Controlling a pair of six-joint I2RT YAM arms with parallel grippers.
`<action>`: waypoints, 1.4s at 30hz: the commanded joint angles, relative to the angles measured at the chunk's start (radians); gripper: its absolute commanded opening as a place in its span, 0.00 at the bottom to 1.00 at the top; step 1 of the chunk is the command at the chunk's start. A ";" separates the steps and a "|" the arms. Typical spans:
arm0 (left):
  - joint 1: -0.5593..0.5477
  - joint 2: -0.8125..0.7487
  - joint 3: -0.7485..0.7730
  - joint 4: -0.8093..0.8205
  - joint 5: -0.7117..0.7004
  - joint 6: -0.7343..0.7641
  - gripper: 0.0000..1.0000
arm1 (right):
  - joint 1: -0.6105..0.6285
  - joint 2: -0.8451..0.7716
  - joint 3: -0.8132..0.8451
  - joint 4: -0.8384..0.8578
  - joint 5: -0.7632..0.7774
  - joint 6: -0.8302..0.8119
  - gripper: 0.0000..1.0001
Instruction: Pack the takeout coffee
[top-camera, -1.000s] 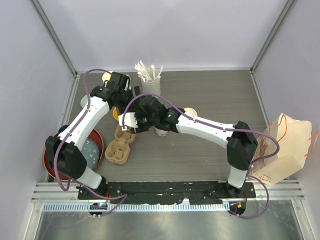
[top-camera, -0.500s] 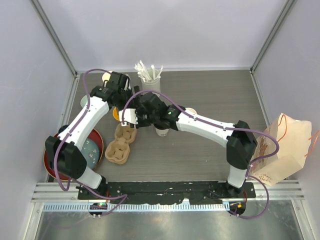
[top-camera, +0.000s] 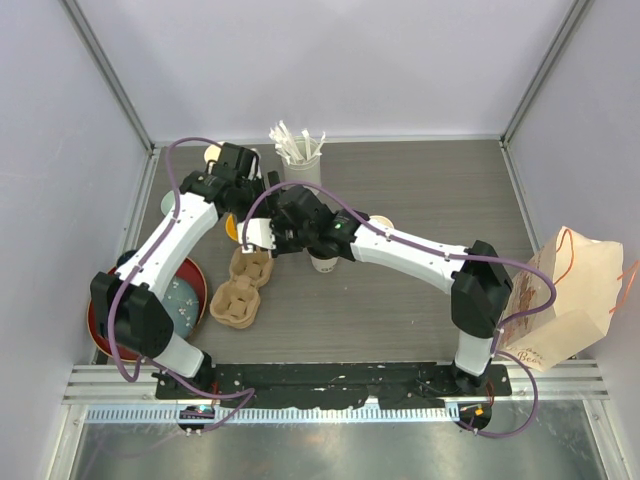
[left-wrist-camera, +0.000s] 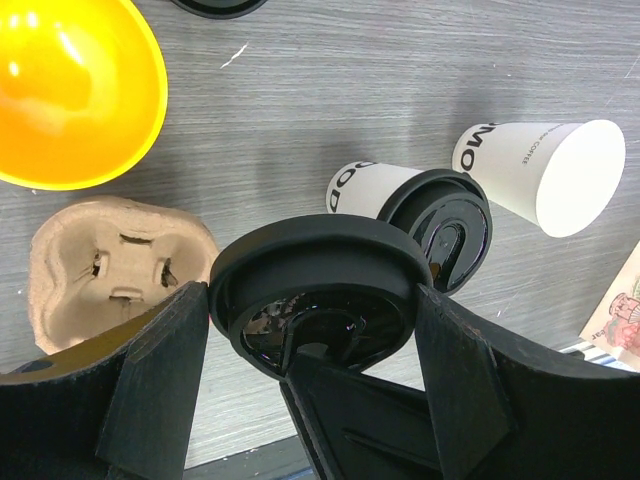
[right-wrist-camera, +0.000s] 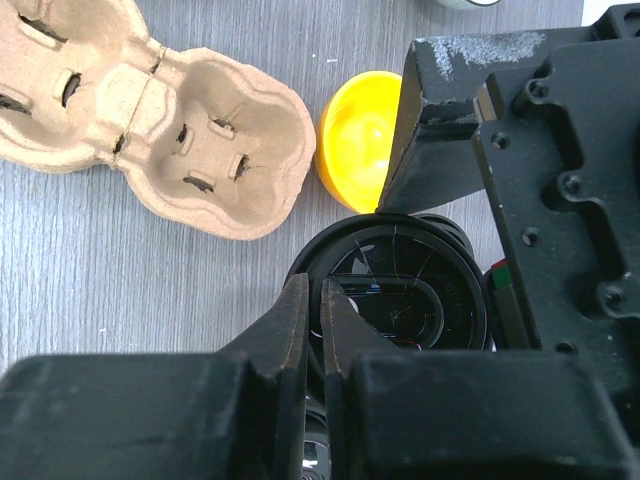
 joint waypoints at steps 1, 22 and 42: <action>0.001 -0.018 0.019 0.008 0.023 -0.001 0.06 | -0.002 -0.006 0.033 0.016 0.022 -0.001 0.08; 0.020 0.003 0.187 0.140 0.072 0.194 0.98 | -0.067 -0.118 -0.047 0.145 -0.052 0.218 0.01; 0.004 0.132 0.250 0.258 0.186 0.211 0.91 | -0.441 -0.586 -0.542 0.415 -0.096 0.807 0.01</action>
